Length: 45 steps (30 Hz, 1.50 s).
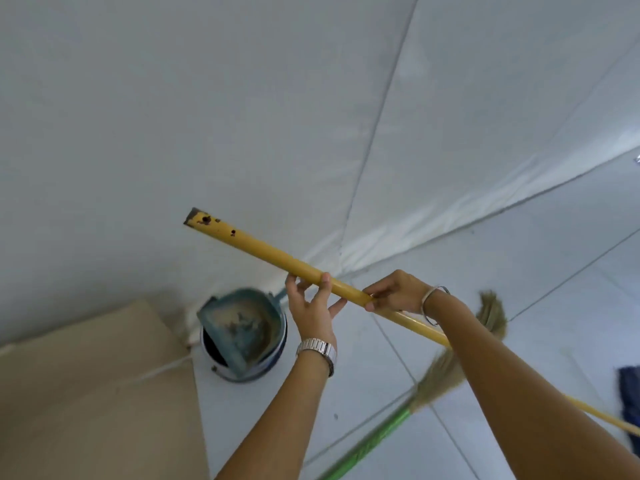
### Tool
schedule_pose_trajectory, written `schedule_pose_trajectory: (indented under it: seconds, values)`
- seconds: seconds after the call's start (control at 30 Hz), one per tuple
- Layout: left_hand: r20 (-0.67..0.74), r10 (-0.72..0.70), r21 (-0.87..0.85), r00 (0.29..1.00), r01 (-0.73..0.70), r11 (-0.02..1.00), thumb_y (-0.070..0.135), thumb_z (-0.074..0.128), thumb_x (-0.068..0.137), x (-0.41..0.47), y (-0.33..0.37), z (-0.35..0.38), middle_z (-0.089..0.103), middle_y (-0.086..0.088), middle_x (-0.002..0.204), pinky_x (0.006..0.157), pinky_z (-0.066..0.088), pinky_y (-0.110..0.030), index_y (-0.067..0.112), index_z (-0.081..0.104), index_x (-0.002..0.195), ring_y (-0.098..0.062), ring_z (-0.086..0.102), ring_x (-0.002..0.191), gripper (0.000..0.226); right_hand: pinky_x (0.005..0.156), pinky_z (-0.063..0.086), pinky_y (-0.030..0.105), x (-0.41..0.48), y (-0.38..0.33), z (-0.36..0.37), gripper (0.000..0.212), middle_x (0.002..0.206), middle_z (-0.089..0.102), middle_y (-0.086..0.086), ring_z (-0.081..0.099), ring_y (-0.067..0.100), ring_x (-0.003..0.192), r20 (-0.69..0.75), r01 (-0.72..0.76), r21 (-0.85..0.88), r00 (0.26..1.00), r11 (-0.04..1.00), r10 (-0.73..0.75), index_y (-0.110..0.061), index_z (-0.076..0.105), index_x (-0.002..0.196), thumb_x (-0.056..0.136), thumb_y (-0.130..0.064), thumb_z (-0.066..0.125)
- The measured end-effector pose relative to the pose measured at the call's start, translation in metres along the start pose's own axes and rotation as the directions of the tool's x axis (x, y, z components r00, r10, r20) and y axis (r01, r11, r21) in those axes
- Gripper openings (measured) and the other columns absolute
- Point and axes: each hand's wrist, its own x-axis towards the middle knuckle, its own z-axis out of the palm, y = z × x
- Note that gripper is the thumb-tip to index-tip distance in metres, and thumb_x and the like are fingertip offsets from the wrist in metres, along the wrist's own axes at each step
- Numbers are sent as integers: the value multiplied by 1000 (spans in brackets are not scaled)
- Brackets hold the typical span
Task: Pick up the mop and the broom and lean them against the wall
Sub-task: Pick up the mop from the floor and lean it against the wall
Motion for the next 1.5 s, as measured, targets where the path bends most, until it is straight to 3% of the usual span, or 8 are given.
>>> schedule_pose_trajectory:
  seconds: [0.17,0.27,0.37,0.53,0.83,1.07,1.27,1.5]
  values:
    - [223,158,44,962,-172,984,6,66,81,-42,125,98,51,-5,108,63,60,-45,22,44,124,-13,62,89,52,75,53,28,-93,-69,-108,18,65,66,-14,63,11,78,-151,125,171,984,977,-100,-31,75,91,76,-21,75]
    - [355,238,81,904,-283,956,6,67,80,-79,199,151,53,0,102,64,59,-47,19,44,125,-15,64,87,52,69,57,21,-157,-106,-164,21,75,74,-12,67,3,76,-263,221,253,953,942,-153,-37,73,85,76,-19,75]
    - [491,265,89,830,-350,932,6,68,79,-116,259,197,55,1,98,66,58,-51,17,46,123,-22,64,90,50,68,58,21,-217,-133,-208,23,88,77,-3,71,5,83,-348,287,298,921,910,-176,-28,74,96,76,-15,75]
    - [657,268,71,704,-413,908,7,70,78,-178,328,250,57,2,95,61,60,-44,26,51,108,-15,66,84,41,63,59,23,-299,-159,-250,26,83,77,-3,72,8,82,-499,400,335,843,853,-199,-20,73,99,74,-11,76]
    - [723,349,38,596,-539,841,8,71,77,-264,390,308,60,5,92,61,59,-46,22,51,115,-24,64,89,45,58,59,25,-391,-186,-277,21,80,77,-1,73,11,77,-711,580,346,675,738,-197,-26,75,89,70,-16,79]
    - [825,357,-1,438,-631,776,11,71,78,-336,426,329,61,2,94,60,59,-46,22,51,117,-23,66,90,46,55,57,25,-466,-194,-279,22,77,77,-1,73,14,78,-791,672,317,577,669,-204,-24,76,88,68,-16,80]
    - [869,385,-42,311,-728,684,13,71,77,-398,466,334,60,4,91,55,59,-46,23,51,114,-22,66,85,43,57,59,33,-527,-215,-274,47,82,77,6,73,23,82,-840,756,247,479,606,-256,-12,73,98,56,-31,80]
    - [817,463,-42,344,-765,642,18,69,80,-422,527,313,62,4,90,52,59,-38,18,54,121,-20,65,85,43,55,58,32,-541,-283,-262,36,80,77,5,74,23,78,-863,847,201,391,493,-321,-15,75,92,60,-29,82]
